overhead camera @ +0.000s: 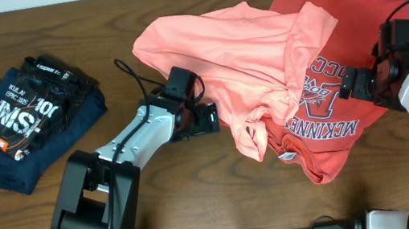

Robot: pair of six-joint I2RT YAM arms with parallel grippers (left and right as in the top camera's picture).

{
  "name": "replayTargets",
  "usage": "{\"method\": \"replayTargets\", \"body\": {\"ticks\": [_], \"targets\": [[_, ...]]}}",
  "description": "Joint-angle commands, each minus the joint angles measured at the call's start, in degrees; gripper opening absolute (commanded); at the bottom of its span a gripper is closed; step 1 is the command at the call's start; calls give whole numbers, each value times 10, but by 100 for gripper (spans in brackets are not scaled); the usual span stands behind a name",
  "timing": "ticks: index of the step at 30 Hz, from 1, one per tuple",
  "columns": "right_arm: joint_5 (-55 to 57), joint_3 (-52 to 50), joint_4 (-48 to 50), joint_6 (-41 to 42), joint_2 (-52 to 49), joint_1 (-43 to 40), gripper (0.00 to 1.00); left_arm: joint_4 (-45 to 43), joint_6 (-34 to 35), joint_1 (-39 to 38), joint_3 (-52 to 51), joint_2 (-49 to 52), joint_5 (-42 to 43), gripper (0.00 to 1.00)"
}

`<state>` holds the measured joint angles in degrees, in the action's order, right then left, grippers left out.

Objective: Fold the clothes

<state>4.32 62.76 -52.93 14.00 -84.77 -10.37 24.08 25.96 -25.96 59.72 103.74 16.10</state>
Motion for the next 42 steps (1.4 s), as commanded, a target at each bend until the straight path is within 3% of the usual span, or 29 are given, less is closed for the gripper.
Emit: {"method": "replayTargets", "body": {"ticks": [1,4,7,9,14,17,22,27,31,35,42], "targets": [[2,1,-4,-1,5,-3,99,-21,14,0,-4,6,-37,78],[2,1,-6,-1,5,-3,99,-37,29,0,-4,19,-36,58],[2,1,-7,-1,5,-3,99,-33,29,-1,-4,35,-33,23],[2,1,-7,-1,5,-3,99,-17,28,0,-4,37,-32,6],[-4,1,-7,-1,5,-3,95,24,-18,26,4,-3,-33,6],[-43,1,-7,-15,2,-3,71,59,-40,60,18,-57,-33,6],[-98,-12,0,-36,-17,9,43,89,-45,119,21,-148,-33,6],[-151,-50,59,-46,-61,36,23,117,-50,161,20,-169,-77,6],[-226,-73,141,-75,-101,55,21,129,-49,183,20,-164,-167,6],[-225,-74,199,-77,-144,70,21,130,-49,210,20,-164,-213,6],[-61,-74,201,-57,-218,47,21,132,-45,248,20,-164,-213,6]]}}
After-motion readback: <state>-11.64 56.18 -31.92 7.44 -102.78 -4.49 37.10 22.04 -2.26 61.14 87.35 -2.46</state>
